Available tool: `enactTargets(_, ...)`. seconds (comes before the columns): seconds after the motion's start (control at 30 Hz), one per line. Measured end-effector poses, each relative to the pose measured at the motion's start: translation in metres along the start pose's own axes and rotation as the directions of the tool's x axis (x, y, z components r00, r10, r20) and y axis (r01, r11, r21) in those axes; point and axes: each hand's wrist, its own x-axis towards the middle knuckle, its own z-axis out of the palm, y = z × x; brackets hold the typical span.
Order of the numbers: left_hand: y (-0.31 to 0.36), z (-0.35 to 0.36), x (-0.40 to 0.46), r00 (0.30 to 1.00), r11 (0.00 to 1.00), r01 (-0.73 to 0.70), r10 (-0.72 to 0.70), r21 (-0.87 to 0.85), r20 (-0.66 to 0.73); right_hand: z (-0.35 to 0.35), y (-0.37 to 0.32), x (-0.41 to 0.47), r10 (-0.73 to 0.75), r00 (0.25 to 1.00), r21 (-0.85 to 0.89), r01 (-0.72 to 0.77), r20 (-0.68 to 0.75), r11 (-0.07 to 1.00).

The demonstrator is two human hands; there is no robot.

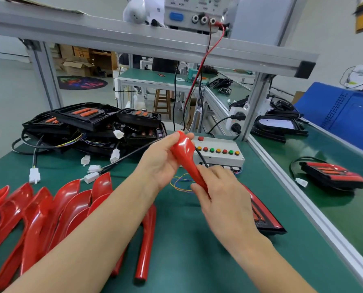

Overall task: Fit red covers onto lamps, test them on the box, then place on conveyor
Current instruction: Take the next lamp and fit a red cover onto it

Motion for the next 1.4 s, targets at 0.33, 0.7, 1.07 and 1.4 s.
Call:
enactTargets(0.33, -0.05, 0.019, 0.017, 0.991, 0.837, 0.121, -0.073, 0.534, -0.111, -0.037, 0.073, -0.002, 0.282, 0.959, 0.127, -0.282, 0.02, 0.951)
enactTargets(0.7, -0.096, 0.024, 0.033, 0.889, 0.704, 0.459, -0.362, 0.542, -0.282, -0.03, 0.073, -0.031, 0.308, 0.947, -0.09, -0.3, 0.097, 0.95)
enactTargets(1.07, -0.093, 0.018, 0.013, 0.869, 0.882, 0.47, -0.463, 0.003, -0.175, -0.011, 0.045, -0.05, 0.11, 0.994, -0.318, -0.105, 0.0, 0.942)
enactTargets(1.4, -0.1, 0.023, -0.005, 0.902, 0.914, 0.386, -0.403, -0.127, -0.153, 0.0, 0.046, -0.062, 0.068, 0.993, -0.19, -0.085, -0.094, 0.978)
